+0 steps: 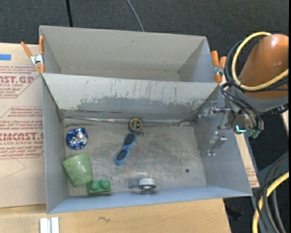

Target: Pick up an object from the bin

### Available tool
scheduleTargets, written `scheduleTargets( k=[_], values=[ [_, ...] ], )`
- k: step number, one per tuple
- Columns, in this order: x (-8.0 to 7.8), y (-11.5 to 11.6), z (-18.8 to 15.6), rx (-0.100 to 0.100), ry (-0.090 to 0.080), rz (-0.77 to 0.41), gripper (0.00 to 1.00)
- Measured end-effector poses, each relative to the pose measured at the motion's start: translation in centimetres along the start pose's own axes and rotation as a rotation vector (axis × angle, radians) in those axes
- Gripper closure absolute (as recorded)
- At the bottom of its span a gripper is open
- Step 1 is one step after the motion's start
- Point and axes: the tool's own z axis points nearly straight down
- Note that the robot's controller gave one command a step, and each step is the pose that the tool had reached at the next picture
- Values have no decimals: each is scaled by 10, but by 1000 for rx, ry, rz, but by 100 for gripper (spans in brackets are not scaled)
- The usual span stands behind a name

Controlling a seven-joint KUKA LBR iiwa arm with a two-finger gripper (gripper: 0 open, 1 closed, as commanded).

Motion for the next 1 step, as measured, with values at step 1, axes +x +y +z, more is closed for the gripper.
scheduleTargets(
  k=[1],
  values=[
    [-35, 84, 75, -5, 3, -158, 0]
  ],
)
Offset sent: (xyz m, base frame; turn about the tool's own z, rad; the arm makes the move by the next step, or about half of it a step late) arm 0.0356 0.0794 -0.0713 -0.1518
